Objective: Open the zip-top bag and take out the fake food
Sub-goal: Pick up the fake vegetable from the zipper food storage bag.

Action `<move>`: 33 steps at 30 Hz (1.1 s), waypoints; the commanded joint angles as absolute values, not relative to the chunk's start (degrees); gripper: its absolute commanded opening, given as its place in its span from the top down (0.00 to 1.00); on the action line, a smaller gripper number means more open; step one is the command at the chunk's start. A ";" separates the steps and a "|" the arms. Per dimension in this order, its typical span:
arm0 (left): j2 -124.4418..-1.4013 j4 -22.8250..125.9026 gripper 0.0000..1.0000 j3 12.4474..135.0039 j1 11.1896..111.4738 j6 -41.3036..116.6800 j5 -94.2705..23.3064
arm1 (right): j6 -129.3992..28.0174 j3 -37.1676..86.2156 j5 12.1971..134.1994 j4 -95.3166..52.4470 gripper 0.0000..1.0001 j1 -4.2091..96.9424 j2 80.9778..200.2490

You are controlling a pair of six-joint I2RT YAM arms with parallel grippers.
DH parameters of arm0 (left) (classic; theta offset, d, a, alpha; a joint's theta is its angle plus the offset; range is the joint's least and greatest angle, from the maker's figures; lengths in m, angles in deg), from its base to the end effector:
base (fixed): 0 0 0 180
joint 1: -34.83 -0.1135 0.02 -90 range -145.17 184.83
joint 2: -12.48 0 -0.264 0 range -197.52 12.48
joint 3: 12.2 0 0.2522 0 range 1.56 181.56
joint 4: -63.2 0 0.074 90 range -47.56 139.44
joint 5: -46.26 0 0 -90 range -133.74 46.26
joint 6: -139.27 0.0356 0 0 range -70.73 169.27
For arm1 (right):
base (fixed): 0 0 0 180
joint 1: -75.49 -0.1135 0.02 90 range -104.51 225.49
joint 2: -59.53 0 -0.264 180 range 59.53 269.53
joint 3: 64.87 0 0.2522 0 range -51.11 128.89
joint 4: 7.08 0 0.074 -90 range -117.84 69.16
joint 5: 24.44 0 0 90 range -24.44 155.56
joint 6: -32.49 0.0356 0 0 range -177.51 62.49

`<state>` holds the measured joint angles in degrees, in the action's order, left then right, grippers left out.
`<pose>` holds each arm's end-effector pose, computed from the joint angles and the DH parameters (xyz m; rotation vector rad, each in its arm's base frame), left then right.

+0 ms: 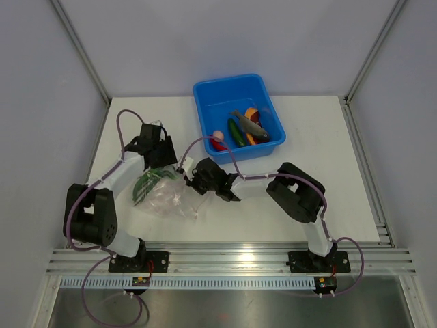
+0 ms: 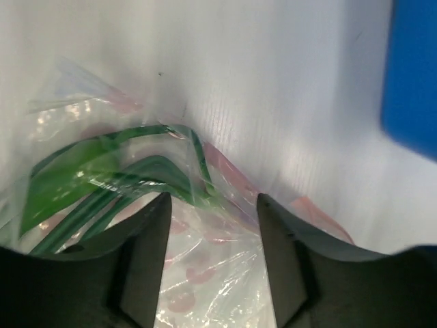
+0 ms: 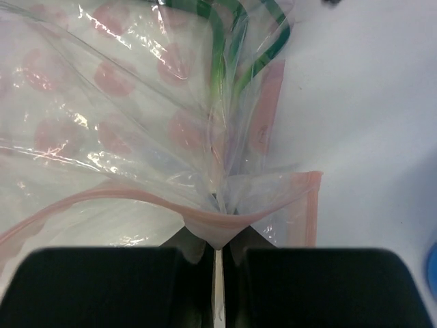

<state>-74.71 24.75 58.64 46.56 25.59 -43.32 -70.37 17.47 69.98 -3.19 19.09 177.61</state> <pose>0.3057 -0.0637 0.2166 -0.2622 2.5332 -0.2546 0.2423 0.3697 0.1413 -1.2719 1.7596 0.5254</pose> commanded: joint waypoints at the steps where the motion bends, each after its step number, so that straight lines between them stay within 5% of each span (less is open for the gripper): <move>1: -70.93 28.60 0.40 56.58 44.51 23.34 -47.43 | -71.83 14.38 66.27 0.42 0.96 18.01 173.53; 8: -72.77 30.97 0.31 54.12 38.27 19.49 -40.68 | -74.64 12.79 63.89 2.98 0.96 17.14 173.00; 10: -70.76 33.52 0.20 51.93 36.95 18.60 -38.47 | -74.73 12.96 63.97 2.98 0.96 17.05 173.26; 11: -69.62 34.05 0.06 51.22 36.94 18.16 -39.69 | -74.82 13.14 63.98 2.89 0.96 16.96 173.35; 13: -64.96 35.72 0.01 49.03 36.94 18.33 -42.15 | -74.82 13.14 63.98 2.80 0.96 16.87 173.35; 21: -56.95 37.66 0.01 45.15 37.29 19.91 -49.72 | -74.91 13.31 64.15 2.63 0.96 16.87 173.70; 33: -71.79 31.33 0.01 52.18 37.64 20.18 -51.92 | -74.47 12.96 64.85 2.80 0.96 16.78 172.47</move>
<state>-69.88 31.20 48.71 37.42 19.47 -49.63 -74.06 12.99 65.04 0.74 17.41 175.47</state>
